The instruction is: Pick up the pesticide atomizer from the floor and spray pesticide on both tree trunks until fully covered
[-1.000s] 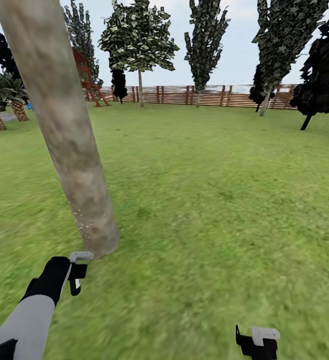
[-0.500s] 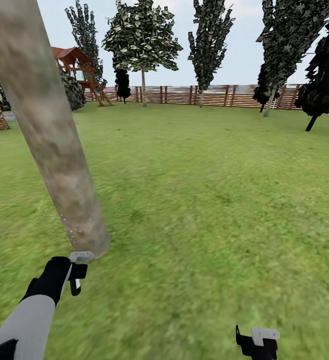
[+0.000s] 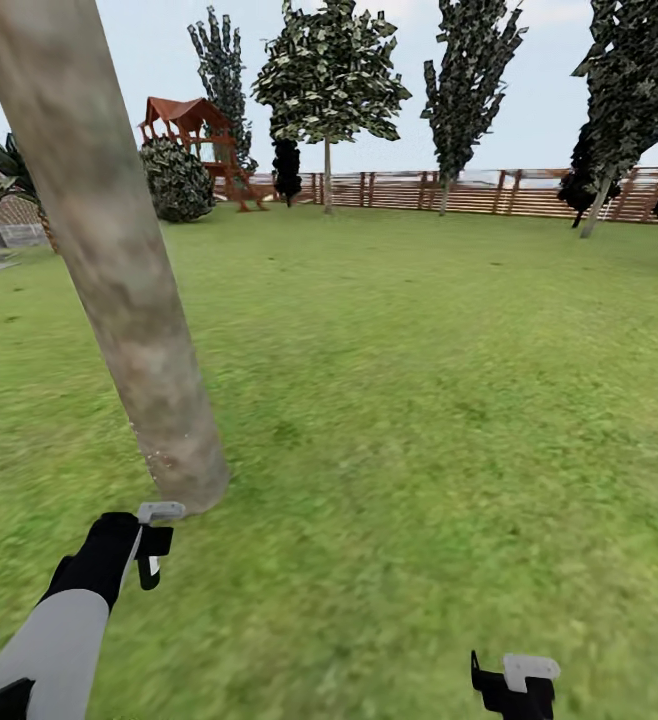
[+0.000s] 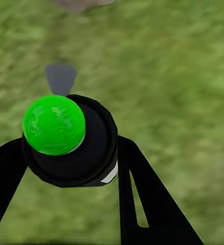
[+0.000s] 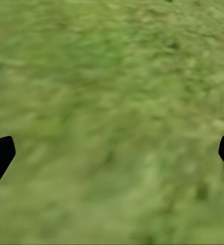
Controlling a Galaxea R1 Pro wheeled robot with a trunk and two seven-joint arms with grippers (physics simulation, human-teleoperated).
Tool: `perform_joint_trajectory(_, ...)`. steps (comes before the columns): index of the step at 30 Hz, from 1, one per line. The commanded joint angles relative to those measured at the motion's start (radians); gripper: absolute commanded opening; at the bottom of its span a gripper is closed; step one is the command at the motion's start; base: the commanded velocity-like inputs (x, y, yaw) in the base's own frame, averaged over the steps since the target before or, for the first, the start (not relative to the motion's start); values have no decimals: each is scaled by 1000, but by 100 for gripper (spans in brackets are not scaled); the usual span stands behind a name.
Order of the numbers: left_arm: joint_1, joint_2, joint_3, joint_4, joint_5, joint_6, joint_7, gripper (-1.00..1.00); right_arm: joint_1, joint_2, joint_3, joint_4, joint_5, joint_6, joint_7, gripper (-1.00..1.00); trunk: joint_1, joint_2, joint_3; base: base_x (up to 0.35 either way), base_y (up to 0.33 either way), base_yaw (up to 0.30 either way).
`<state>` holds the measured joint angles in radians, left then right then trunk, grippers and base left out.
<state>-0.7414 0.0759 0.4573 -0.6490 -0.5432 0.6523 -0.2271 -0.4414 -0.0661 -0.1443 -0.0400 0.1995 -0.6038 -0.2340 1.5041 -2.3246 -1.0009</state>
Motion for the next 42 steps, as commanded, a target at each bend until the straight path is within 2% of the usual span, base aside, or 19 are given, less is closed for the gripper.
perform_joint_trajectory(1,-1,-1,4,-1,-11,3,-9,-100,0,0,-7,1,11,-2,-4,100,0,0,-1,150,-269,277)
perform_joint_trajectory(6,-1,-1,3,-3,-11,3,-9,-100,0,0,-7,1,11,-2,-4,100,0,0,-1,151,-269,241)
perform_joint_trajectory(14,-1,-1,3,-4,-12,3,-9,-100,0,0,-8,1,11,-2,-4,100,0,0,-1,41,-273,59)
perform_joint_trajectory(28,-6,-6,-2,8,-10,7,-20,-100,0,-1,-8,-1,9,-2,-5,100,0,0,-3,114,-230,268)
perform_joint_trajectory(35,-27,-55,-7,-1,-11,17,-18,-100,0,-2,-8,0,10,-4,-5,100,0,0,-4,19,-15,57)
perform_joint_trajectory(39,-72,-87,-18,-1,-11,20,-19,-100,0,-3,-8,0,10,-4,-4,100,0,0,-4,0,0,1)
perform_joint_trajectory(42,-95,-88,-26,-1,-12,22,-21,-100,0,-3,-8,0,10,-4,-4,100,0,0,-4,0,0,0)
